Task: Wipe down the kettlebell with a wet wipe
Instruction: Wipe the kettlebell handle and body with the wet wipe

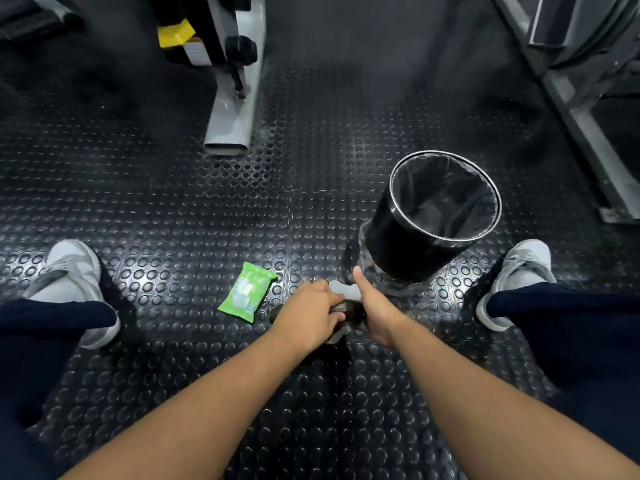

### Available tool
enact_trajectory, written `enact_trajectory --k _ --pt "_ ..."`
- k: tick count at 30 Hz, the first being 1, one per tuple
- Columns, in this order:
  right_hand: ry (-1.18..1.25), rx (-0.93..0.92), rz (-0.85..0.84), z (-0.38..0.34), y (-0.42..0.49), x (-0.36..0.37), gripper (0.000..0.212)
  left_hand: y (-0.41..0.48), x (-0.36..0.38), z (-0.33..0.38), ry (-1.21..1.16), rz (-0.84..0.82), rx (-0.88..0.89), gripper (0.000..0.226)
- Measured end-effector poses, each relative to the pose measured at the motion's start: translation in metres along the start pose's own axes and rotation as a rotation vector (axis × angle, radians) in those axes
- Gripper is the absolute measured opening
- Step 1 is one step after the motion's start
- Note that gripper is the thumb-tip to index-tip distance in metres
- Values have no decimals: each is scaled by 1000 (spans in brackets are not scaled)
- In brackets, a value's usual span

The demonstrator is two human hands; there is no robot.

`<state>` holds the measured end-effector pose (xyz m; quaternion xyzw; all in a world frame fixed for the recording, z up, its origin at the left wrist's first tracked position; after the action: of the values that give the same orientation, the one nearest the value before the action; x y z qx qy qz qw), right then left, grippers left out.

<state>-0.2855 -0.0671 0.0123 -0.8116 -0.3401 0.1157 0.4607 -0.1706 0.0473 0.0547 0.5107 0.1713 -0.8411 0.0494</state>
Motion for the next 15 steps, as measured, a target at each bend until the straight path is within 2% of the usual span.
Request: enact_trajectory --k 3,6,9,12,14,15 --pt "-76 41 -5 -9 1 0 97 1 3 -2 19 -13 23 34" --pt "-202 99 -88 -37 -7 -3 86 -2 9 -2 -1 -9 5 32" --pt "-280 111 -78 -49 -7 -2 81 -4 12 1 40 -20 -33 27" --pt "-355 84 9 -32 -3 2 100 -2 10 10 145 -105 -51 31" --pt "-287 44 47 -14 9 -3 116 0 10 16 223 -155 -62 38" --pt "-252 38 41 -9 10 -6 115 0 10 18 256 -174 -70 41"
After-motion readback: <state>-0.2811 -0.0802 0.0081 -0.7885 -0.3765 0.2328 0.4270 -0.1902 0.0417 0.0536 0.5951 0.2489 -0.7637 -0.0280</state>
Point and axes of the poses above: each hand's wrist, its own y-axis towards the middle knuckle, its own x-axis out of the palm, z = x × y, the point moved 1 cm from there along y, towards the middle knuckle, and after that the axes turned 5 degrees about y, right-handed, at the moved point
